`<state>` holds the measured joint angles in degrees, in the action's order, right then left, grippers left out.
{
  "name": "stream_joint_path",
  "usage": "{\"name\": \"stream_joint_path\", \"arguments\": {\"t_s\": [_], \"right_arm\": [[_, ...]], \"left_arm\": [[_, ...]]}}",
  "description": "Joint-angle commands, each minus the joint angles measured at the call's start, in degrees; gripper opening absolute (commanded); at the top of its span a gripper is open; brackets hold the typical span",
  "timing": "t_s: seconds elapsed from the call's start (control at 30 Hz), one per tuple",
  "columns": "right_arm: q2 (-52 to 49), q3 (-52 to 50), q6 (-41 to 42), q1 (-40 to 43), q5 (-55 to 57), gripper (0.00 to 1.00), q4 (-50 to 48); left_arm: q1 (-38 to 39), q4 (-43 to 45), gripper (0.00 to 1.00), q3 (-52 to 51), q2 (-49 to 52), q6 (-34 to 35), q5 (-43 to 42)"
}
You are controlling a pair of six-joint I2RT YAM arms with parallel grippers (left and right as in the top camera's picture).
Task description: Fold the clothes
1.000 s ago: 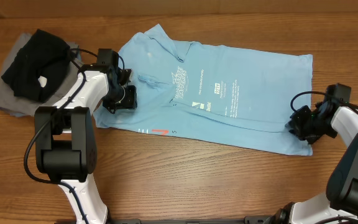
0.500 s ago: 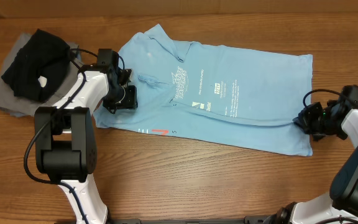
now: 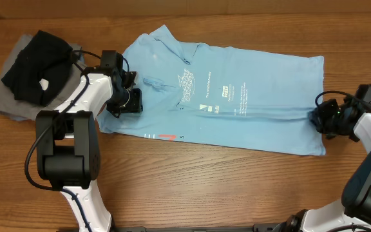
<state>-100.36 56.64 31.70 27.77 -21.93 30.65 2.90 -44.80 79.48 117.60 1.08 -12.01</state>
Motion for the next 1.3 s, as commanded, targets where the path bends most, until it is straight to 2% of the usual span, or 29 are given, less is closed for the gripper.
{"name": "stream_joint_path", "arguments": {"t_s": [0.0,0.07,0.23,0.43,0.5,0.57,0.73,0.9,1.17,1.2,1.27], "right_arm": [[0.04,1.51,-0.20,0.28,3.96,0.52,0.52],[0.07,1.53,-1.90,0.85,3.39,0.51,2.38],[2.69,1.57,-12.37,1.09,-4.31,0.44,6.93],[10.32,1.57,-14.16,-1.90,-8.46,0.43,12.04],[11.67,1.57,-13.16,-2.49,-6.47,0.52,15.17],[11.78,1.55,-10.60,-2.29,-1.18,0.58,18.58],[11.47,0.79,-8.79,1.92,12.76,0.57,23.78],[11.10,-2.84,-8.81,6.08,11.65,0.53,22.80],[10.71,-10.88,-9.38,5.84,6.82,0.52,13.84],[10.71,-11.30,-9.38,5.84,6.82,0.51,13.16],[10.71,-12.07,-9.38,5.84,6.86,0.43,12.24]], "left_arm": [[0.13,0.13,0.44,-2.08,2.10,-0.87,0.57],[0.13,0.07,0.45,-2.08,2.10,-0.87,0.59],[0.11,-0.22,0.47,-2.08,2.10,-0.94,0.61],[0.11,-0.39,0.44,-2.08,2.10,-0.90,0.57],[0.11,-0.87,0.45,-2.05,2.08,-0.90,0.42],[0.07,-1.51,0.49,-2.01,2.05,-0.92,0.66],[-0.72,-1.84,0.52,-2.01,2.05,-0.87,1.81],[-1.55,-1.84,0.53,-2.01,2.08,-0.63,3.43],[-1.90,-1.31,0.53,-2.01,2.08,1.27,3.48],[-1.90,-1.25,0.54,-2.01,2.08,1.27,3.52],[-1.90,-1.14,0.54,-2.01,2.08,1.27,3.65]]}}
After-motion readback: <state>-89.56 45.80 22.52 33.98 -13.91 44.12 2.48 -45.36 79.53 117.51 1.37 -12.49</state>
